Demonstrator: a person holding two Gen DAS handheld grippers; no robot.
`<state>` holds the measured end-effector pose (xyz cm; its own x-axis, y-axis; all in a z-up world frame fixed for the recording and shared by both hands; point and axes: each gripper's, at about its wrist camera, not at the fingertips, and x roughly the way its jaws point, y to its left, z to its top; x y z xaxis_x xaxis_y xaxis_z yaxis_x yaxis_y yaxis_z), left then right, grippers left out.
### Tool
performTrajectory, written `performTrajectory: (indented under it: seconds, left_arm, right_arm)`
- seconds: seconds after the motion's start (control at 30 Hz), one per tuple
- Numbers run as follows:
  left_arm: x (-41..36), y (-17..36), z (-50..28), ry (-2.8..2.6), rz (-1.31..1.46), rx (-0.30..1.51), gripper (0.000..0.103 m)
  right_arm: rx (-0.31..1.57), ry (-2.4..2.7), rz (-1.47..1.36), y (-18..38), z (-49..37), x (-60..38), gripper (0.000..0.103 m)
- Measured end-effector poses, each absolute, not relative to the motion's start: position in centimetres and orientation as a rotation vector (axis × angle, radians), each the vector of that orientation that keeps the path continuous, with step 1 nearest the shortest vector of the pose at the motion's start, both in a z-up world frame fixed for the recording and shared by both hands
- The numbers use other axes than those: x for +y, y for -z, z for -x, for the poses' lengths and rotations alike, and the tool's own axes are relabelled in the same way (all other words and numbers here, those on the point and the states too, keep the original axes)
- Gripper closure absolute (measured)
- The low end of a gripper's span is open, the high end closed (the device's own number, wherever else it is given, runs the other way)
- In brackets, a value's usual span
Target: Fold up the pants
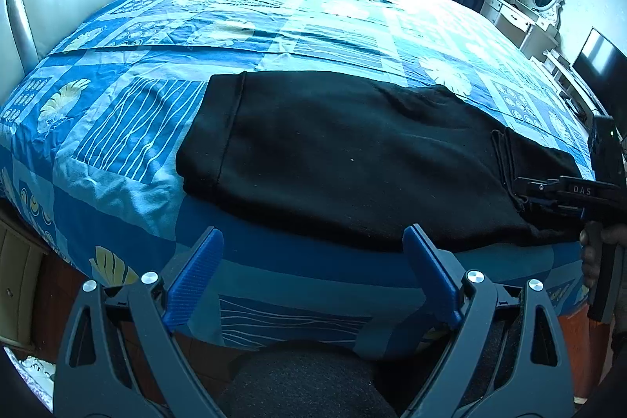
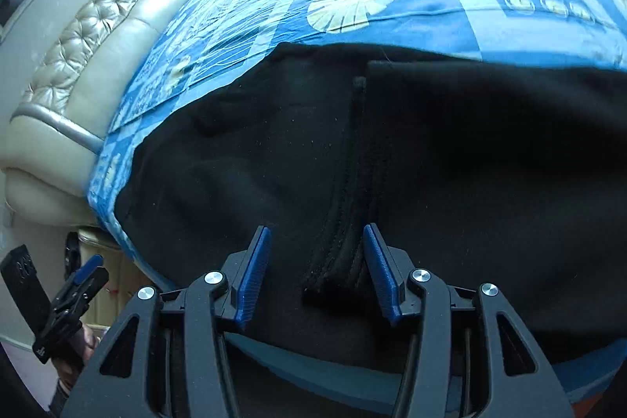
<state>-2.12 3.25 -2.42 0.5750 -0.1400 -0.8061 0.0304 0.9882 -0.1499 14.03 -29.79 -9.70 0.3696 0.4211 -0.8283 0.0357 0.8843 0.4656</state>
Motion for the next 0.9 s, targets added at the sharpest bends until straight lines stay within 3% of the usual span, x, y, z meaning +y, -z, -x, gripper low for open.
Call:
performTrajectory:
  seconds: [0.17,0.3,0.5,0.57,0.9]
  left_arm:
    - [3.4,2.4,2.0,0.098,0.118,0.951,0.01]
    - [3.9,2.5,1.5,0.104,0.117,0.949,0.01]
    - [8.8,2.5,-0.4,0.152,0.303,0.97,0.01]
    - [10.8,2.6,-1.4,0.137,0.34,0.958,0.01]
    - [16.3,4.5,-11.7,0.376,0.444,0.929,0.01]
  right_arm:
    - [1.145,-0.259,-0.488,10.6,-13.4,-29.7,0.052]
    - [1.099,-0.289,-0.503,9.3,-13.4,-29.7,0.044]
    - [0.977,-0.385,-0.503,6.6,-10.4,-28.7,0.041]
    - [0.949,-0.398,-0.516,6.2,-9.2,-28.6,0.036]
    - [0.997,-0.429,-0.57,7.0,-6.9,-27.9,0.035]
